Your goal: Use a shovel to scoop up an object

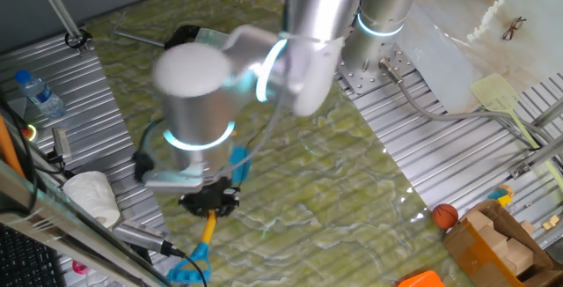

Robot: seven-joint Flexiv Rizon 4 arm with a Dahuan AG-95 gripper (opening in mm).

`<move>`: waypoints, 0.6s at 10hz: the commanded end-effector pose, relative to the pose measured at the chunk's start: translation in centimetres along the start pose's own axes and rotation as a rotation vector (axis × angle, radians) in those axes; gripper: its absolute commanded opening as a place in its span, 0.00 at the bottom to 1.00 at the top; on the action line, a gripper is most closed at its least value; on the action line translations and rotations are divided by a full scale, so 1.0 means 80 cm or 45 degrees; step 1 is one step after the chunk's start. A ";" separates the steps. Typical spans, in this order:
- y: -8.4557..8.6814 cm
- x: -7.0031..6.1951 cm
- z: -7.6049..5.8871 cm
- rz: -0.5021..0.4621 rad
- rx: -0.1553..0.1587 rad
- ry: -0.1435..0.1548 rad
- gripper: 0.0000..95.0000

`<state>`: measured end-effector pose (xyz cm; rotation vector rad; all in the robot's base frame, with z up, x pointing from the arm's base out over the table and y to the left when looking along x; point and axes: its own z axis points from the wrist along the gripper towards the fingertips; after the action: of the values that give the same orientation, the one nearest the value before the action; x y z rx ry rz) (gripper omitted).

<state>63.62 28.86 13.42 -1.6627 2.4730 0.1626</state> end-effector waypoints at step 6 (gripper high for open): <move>0.001 0.029 -0.046 -0.019 -0.076 0.181 0.00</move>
<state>62.65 26.40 16.18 -1.8204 2.5413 0.1749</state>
